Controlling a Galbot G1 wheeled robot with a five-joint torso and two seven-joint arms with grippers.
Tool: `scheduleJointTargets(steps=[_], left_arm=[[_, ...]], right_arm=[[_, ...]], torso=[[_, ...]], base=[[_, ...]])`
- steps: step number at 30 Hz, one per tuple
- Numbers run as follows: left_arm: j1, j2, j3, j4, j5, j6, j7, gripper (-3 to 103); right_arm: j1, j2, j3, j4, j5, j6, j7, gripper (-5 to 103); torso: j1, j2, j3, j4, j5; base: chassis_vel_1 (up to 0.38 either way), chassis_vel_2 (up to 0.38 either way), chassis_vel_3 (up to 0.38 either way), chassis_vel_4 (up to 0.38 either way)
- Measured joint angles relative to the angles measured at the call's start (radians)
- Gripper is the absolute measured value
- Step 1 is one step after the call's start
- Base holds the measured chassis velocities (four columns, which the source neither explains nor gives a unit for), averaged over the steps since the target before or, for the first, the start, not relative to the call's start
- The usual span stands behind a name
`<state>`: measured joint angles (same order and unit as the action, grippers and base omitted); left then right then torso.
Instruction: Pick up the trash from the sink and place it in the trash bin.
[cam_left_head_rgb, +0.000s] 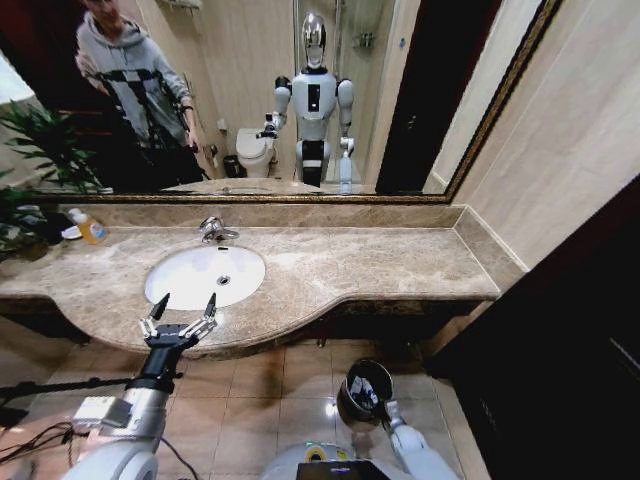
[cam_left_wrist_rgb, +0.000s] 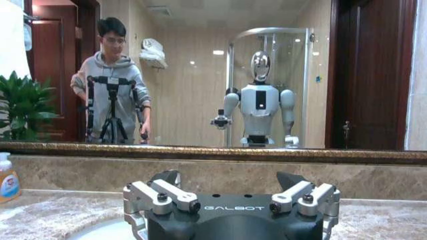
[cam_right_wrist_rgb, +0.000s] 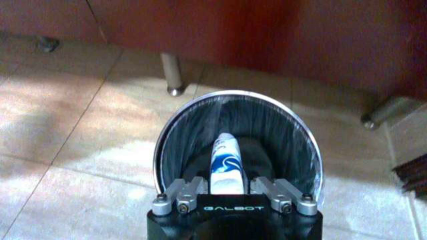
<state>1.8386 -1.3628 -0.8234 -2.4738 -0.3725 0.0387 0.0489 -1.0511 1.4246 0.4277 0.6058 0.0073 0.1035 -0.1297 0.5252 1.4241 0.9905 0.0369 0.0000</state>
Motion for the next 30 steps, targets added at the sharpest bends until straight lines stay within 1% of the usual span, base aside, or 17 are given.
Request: scheduleJointTargets(steps=[3,4,6,7,8,9,10,11,13,14,17,18,19,20,25,27,30], left_arm=[[0.0,0.0,0.0,0.0,0.0,0.0,0.0,100],[0.0,0.0,0.0,0.0,0.0,0.0,0.0,100],[0.0,0.0,0.0,0.0,0.0,0.0,0.0,100],[0.0,0.0,0.0,0.0,0.0,0.0,0.0,100],[0.0,0.0,0.0,0.0,0.0,0.0,0.0,100],[0.0,0.0,0.0,0.0,0.0,0.0,0.0,100],[0.0,0.0,0.0,0.0,0.0,0.0,0.0,100],[0.0,0.0,0.0,0.0,0.0,0.0,0.0,100],[0.0,0.0,0.0,0.0,0.0,0.0,0.0,100],[0.0,0.0,0.0,0.0,0.0,0.0,0.0,100],[0.0,0.0,0.0,0.0,0.0,0.0,0.0,100],[0.0,0.0,0.0,0.0,0.0,0.0,0.0,100],[0.0,0.0,0.0,0.0,0.0,0.0,0.0,100],[0.0,0.0,0.0,0.0,0.0,0.0,0.0,100],[0.0,0.0,0.0,0.0,0.0,0.0,0.0,100],[0.0,0.0,0.0,0.0,0.0,0.0,0.0,100],[0.0,0.0,0.0,0.0,0.0,0.0,0.0,100]], right_arm=[[0.013,0.003,0.005,-0.02,0.0,-0.006,-0.007,43],[0.013,0.003,0.005,-0.02,0.0,-0.006,-0.007,43],[0.014,0.004,0.004,-0.024,0.0,-0.007,-0.009,54],[0.014,0.004,0.004,-0.024,0.0,-0.007,-0.009,54],[0.014,0.004,0.003,-0.024,-0.002,-0.007,-0.009,60],[0.014,0.004,0.003,-0.024,-0.003,-0.006,-0.012,60],[0.011,0.004,0.003,-0.022,-0.004,-0.005,-0.015,65],[0.011,0.004,0.003,-0.022,-0.004,-0.005,-0.015,65],[-0.001,0.003,0.003,-0.006,-0.007,-0.006,-0.022,76],[-0.001,0.003,0.003,-0.006,-0.007,-0.006,-0.022,76],[-0.025,0.0,0.006,0.03,-0.005,-0.006,-0.023,91],[-0.025,0.0,0.006,0.03,-0.005,-0.006,-0.023,91],[-0.042,0.001,0.007,0.057,-0.002,-0.006,-0.022,96],[-0.054,0.002,0.011,0.077,-0.001,-0.006,-0.021,99],[-0.107,0.003,0.029,0.162,0.033,-0.006,-0.036,100],[-0.162,-0.003,0.04,0.263,0.073,-0.007,-0.033,100],[-0.224,-0.01,0.06,0.382,0.074,0.011,-0.005,100]], torso=[[0.0,0.0,0.0,0.0,0.0],[0.0,0.0,0.0,0.0,0.0],[0.0,0.0,0.0,-0.0001,0.0],[0.0,0.0,0.0,-0.0001,0.0],[0.0,0.0,0.0,-0.0001,0.0],[0.0,0.0,0.0,0.0,0.0],[0.0,0.0,0.0,0.0,0.0],[0.0,0.0,0.0,0.0,0.0],[0.0,0.0,0.0,0.0,0.0],[0.0,0.0,0.0,0.0,0.0],[0.0,0.0,0.0,-0.0001,0.0],[0.0,0.0,0.0,-0.0001,0.0],[0.0,0.0,0.0,0.0,0.0],[0.0,0.0,0.0,0.0,0.0],[0.0,0.0,0.0,-0.0001,0.0],[0.0,0.0,0.0,0.0,0.0002],[0.0,0.0,0.0,-0.0002,0.0]], base=[[0.0,0.0,0.0,0.0],[0.0,0.0,0.0,0.0],[0.0,0.0,0.0,0.0],[0.0,0.0,0.0,0.0],[0.0,0.0,0.0,0.0],[0.0,0.0,0.0,0.0],[0.0,0.0,0.0,0.0],[0.0,0.0,0.0,0.0],[0.0,0.0,0.0,0.0],[0.0,0.0,0.0,0.0],[0.0,0.0,0.0,0.0],[0.0,0.0,0.0,0.0],[0.0,0.0,0.0,0.0],[0.0,0.0,0.0,0.0],[0.0,0.0,0.0,0.0],[0.0,0.0,0.0,0.0],[0.0,0.0,0.0,0.0]])
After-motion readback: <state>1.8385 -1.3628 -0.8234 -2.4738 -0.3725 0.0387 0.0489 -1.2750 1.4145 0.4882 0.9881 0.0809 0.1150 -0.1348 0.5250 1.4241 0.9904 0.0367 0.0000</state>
